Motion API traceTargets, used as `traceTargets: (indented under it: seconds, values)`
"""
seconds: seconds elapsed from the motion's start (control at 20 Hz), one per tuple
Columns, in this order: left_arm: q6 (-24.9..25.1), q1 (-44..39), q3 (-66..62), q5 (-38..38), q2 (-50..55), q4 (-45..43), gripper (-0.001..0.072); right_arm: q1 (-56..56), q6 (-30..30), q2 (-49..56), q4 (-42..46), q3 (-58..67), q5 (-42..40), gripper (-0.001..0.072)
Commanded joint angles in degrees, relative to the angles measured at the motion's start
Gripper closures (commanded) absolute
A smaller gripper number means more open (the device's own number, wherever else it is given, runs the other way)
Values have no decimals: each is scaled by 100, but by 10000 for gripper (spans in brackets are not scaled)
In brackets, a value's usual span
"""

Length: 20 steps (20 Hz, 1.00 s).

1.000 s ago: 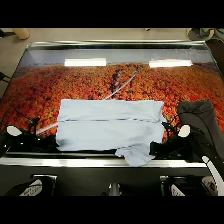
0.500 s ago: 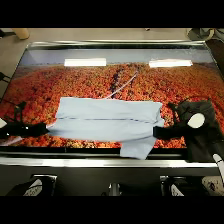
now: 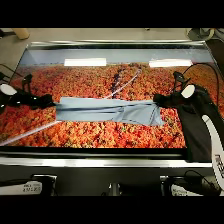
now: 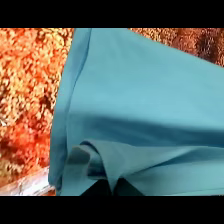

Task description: Fold the shirts.

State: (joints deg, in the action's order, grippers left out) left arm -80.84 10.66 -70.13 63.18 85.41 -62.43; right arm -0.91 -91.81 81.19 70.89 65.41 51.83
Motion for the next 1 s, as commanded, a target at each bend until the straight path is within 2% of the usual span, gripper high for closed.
traceTargets:
  seconds: [0.0,0.05,0.1,0.15,0.3,0.4,0.65,0.85,0.9,0.95]
  values:
    - [-101,-291,-1137,339,1478,105,552,0,-269,855,-317,249,-216,671]
    - [-256,-339,-1357,428,1674,105,228,0,-264,918,-385,249,-166,484]
    - [-337,-348,-1521,485,1738,96,4,-7,-162,892,-376,262,-31,136]
    - [-315,-310,-1665,518,1707,57,-13,-7,107,831,-240,337,297,2]
    - [-319,-151,-1947,656,1377,37,-13,-7,498,772,455,481,1305,-3]
    - [-319,-101,-1954,656,1071,37,-13,0,688,914,334,476,1707,-3]
    - [-317,-146,-1952,1067,448,57,-13,-4,439,1364,717,457,1720,-3]
    - [-317,-232,-1952,1095,138,57,-13,0,446,1687,0,457,1578,14]
    - [-317,-271,-1952,1099,114,59,-13,0,463,1727,-203,457,1563,104]
    - [-319,-334,-1952,1099,101,61,-13,0,463,1729,-343,459,1563,288]
